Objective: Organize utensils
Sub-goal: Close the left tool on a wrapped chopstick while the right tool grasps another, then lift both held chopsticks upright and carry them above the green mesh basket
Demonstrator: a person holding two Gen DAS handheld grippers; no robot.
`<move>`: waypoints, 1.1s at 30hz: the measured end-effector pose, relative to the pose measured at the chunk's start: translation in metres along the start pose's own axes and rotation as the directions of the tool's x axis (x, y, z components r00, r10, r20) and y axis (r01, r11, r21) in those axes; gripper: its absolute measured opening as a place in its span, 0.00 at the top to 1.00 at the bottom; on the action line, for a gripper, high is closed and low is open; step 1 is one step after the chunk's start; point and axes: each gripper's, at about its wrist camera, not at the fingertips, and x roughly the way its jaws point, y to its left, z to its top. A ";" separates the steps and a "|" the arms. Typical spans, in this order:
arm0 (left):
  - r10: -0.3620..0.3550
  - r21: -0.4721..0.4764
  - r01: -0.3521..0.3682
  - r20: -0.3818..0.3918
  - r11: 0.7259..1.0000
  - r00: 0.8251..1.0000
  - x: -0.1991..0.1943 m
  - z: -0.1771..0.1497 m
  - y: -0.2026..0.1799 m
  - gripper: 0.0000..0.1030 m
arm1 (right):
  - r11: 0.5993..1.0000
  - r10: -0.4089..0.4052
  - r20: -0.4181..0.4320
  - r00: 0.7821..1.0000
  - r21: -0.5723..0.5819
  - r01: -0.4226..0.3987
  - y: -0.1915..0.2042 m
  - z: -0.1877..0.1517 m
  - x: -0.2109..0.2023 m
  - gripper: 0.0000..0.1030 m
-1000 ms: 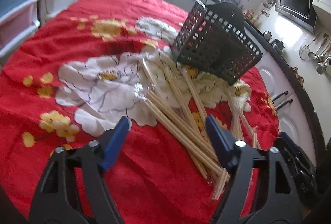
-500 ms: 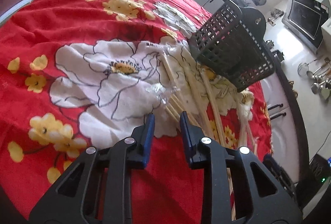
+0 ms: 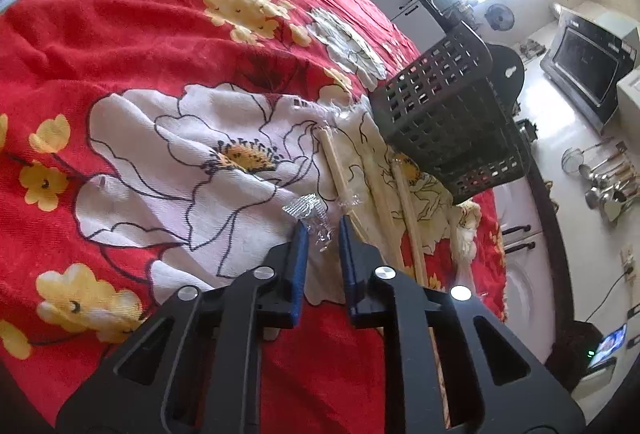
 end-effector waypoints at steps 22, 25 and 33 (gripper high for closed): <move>-0.066 0.039 0.063 0.101 0.997 0.993 -0.061 0.009 -0.008 0.98 | 0.988 0.154 0.020 0.988 0.016 -0.155 0.003 0.032 -0.015 0.92; -0.106 0.062 0.099 0.124 0.993 0.987 -0.077 0.015 -0.022 0.98 | 0.983 0.181 0.057 0.982 -0.045 -0.178 0.014 0.045 -0.030 0.93; -0.150 0.209 0.110 0.188 0.972 0.971 -0.106 0.027 -0.077 0.98 | 0.961 0.225 0.157 0.962 -0.199 -0.192 0.040 0.075 -0.065 0.94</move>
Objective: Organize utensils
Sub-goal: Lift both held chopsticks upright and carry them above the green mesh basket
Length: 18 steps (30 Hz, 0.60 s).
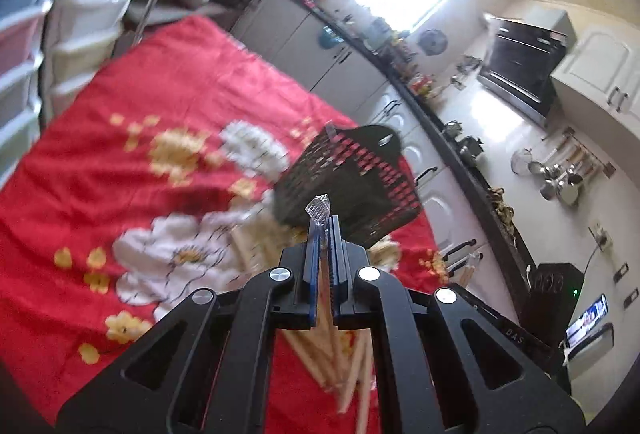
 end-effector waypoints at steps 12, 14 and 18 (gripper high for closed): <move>-0.080 0.177 0.063 0.093 0.982 0.992 -0.003 0.033 -0.075 0.98 | 0.998 -0.004 0.186 0.983 -0.067 0.016 0.007 0.043 -0.028 0.94; -0.099 0.182 0.080 0.096 0.980 0.991 0.001 0.036 -0.083 0.98 | 0.997 -0.005 0.214 0.977 -0.070 0.020 0.008 0.049 -0.032 0.94; -0.134 0.184 0.113 0.107 0.976 0.985 0.010 0.043 -0.095 0.98 | 0.997 -0.012 0.254 0.967 -0.067 0.030 0.006 0.058 -0.036 0.94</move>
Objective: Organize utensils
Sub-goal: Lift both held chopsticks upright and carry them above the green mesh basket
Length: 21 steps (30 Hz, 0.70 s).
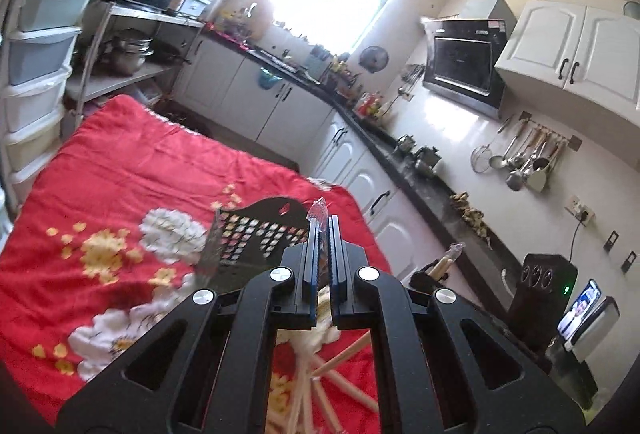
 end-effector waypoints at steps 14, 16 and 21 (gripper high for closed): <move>-0.068 0.033 0.066 0.061 0.997 0.996 0.029 0.039 -0.037 0.99 | 0.999 -0.044 0.108 0.993 0.014 0.042 -0.010 0.031 0.001 0.94; -0.074 0.032 0.072 0.076 0.997 0.994 0.031 0.046 -0.041 0.99 | 0.999 -0.052 0.126 0.991 0.014 0.051 -0.010 0.036 0.001 0.94; -0.076 0.038 0.072 0.118 0.997 0.990 0.030 0.061 -0.047 0.99 | 0.998 -0.061 0.174 0.983 0.022 0.058 -0.012 0.050 0.001 0.94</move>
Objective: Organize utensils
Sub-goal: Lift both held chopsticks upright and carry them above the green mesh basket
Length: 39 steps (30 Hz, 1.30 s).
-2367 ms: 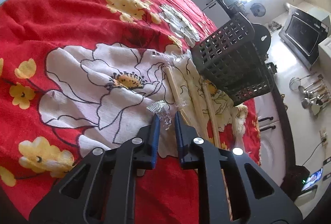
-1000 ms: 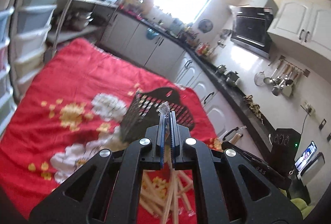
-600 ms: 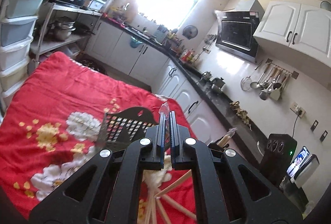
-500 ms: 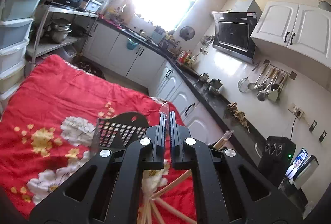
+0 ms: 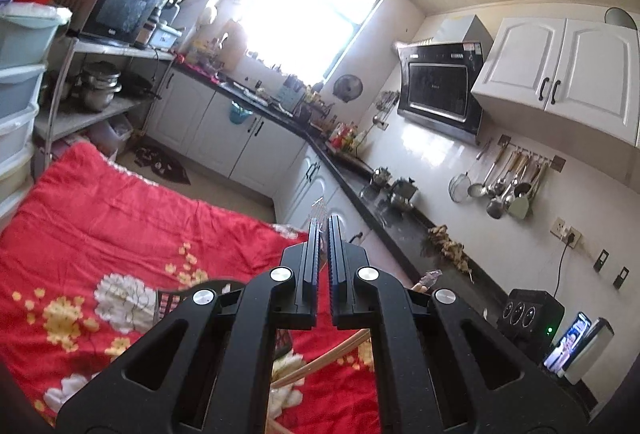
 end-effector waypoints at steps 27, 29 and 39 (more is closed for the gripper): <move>0.215 -0.039 -0.212 0.098 0.977 0.972 0.036 0.010 0.032 0.99 | 0.999 0.023 0.082 0.996 -0.032 -0.020 -0.046 0.038 0.035 0.94; 0.225 -0.039 -0.222 0.095 0.974 0.970 0.039 0.009 0.034 0.99 | 0.998 0.037 0.075 0.997 -0.051 -0.033 -0.044 0.036 0.039 0.94; 0.254 -0.049 -0.252 0.041 0.966 0.966 0.046 -0.006 0.056 0.98 | 0.994 0.002 0.032 0.999 -0.106 0.002 -0.033 0.017 0.067 0.94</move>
